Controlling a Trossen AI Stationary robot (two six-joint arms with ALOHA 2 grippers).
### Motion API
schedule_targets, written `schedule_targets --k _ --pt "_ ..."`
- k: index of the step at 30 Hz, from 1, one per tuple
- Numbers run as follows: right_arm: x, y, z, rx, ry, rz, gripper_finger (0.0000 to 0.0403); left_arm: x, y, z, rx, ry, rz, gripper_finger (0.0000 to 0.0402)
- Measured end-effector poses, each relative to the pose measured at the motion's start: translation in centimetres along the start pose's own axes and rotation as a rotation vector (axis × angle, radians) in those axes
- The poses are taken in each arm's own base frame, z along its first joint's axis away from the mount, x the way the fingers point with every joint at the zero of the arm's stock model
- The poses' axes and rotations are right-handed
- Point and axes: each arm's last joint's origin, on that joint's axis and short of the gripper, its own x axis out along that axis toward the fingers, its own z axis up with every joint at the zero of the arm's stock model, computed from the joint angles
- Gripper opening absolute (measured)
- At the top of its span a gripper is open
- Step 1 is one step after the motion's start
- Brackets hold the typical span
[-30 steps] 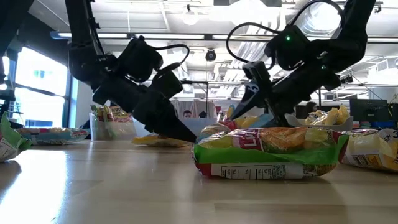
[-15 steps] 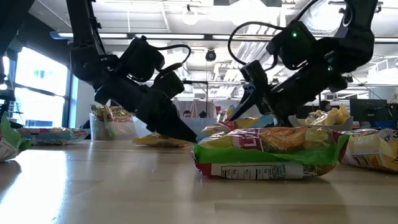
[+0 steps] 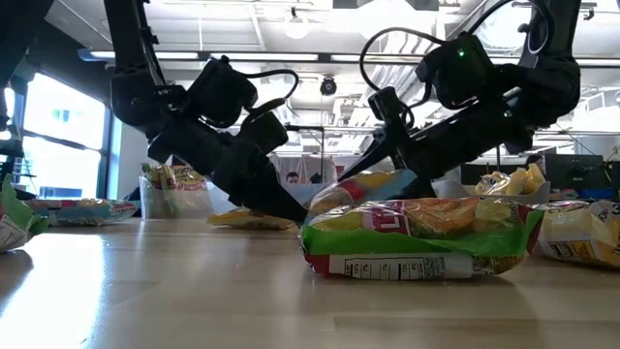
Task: Sort Maruchan noodles
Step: Put the bottom right blue noodle pack into the black bin
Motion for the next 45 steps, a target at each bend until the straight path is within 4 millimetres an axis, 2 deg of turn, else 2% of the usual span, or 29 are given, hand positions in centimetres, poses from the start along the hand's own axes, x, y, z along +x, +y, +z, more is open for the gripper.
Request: schedule_targets --k 5,8,14,20,25,31,36,38,41,45 --pt "0.0 0.0 0.1 -0.049 -0.024 0.010 0.0080 -0.2 0.3 0.2 -0.008 -0.001 0.025 0.0000" --pt "-0.1 0.3 0.4 -0.149 -0.045 0.046 0.0044 -0.9 0.5 0.7 0.024 -0.006 0.044 0.0000" --pt "-1.0 2.0 2.6 -0.267 -0.121 0.136 0.0014 -4.6 1.6 2.1 0.096 -0.094 0.197 0.0000" --pt "-3.0 5.1 5.9 -0.352 -0.208 0.225 0.0008 -9.3 2.5 2.6 0.093 -0.209 0.305 0.0000" --pt "-4.5 9.8 9.7 -0.472 -0.244 0.201 0.0008 -11.8 2.9 2.2 0.084 -0.261 0.351 0.0000" --pt "-5.8 15.8 15.0 -0.518 -0.229 -0.064 0.0005 -12.7 2.6 2.0 0.105 -0.280 0.360 0.0000" --pt "-5.2 17.8 19.1 -0.513 -0.237 -0.292 0.0000 -12.7 2.6 2.1 0.107 -0.287 0.355 0.0000" --pt "-4.4 18.1 20.0 -0.542 -0.199 -0.320 0.0000 -12.7 2.6 2.0 0.108 -0.284 0.352 0.0000" --pt "-3.4 18.4 19.9 -0.636 -0.048 -0.343 0.0004 -12.7 2.6 2.0 0.105 -0.276 0.350 0.0000" --pt "-4.4 18.8 19.3 -0.751 0.087 -0.488 0.0036 -12.6 2.6 1.8 0.102 -0.261 0.346 0.0000"
